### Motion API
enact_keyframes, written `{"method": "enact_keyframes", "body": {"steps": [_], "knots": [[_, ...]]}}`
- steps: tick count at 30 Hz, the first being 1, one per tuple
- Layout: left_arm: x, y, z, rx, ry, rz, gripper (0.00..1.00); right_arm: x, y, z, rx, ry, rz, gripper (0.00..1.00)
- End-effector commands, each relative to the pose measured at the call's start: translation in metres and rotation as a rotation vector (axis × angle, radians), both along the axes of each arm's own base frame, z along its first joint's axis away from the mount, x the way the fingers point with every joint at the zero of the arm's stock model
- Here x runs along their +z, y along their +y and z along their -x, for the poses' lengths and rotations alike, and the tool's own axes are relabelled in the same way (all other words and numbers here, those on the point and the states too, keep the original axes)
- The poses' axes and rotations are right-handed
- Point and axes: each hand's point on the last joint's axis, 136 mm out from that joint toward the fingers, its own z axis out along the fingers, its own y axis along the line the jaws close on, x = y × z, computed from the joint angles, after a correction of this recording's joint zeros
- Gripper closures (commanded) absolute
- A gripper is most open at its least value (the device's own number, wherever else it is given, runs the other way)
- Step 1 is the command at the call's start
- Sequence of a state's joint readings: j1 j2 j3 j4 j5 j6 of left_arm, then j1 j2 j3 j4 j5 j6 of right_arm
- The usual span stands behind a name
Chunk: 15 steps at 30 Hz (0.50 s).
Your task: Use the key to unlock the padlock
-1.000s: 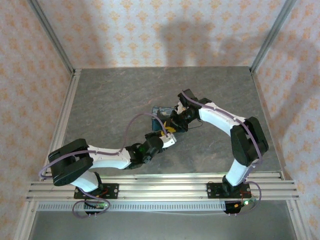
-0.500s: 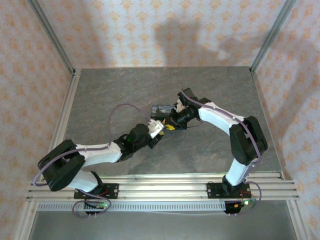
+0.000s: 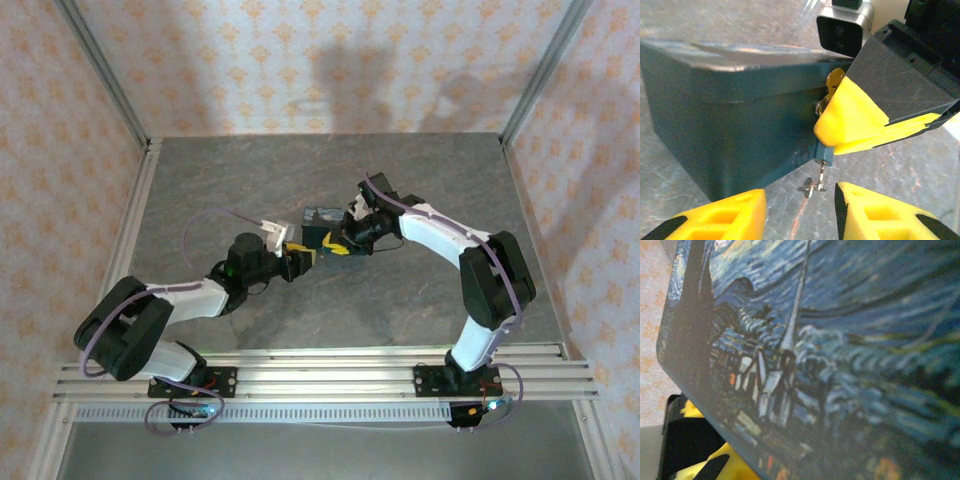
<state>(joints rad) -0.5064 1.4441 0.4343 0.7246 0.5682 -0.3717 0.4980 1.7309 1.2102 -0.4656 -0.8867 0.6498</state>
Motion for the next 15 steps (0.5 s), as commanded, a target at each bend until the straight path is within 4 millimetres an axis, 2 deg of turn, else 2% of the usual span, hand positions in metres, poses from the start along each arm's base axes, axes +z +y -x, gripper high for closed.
{"method": "enact_keyframes", "body": {"steps": [1,15], "knots": [[0.015,-0.017,0.005,-0.086,0.026,0.125,0.62,0.012,0.004,-0.002,0.006,-0.017,-0.05,1.0],[0.013,-0.028,-0.005,-0.122,0.04,0.126,0.67,0.011,0.005,0.0,0.006,-0.004,-0.064,1.0]]}}
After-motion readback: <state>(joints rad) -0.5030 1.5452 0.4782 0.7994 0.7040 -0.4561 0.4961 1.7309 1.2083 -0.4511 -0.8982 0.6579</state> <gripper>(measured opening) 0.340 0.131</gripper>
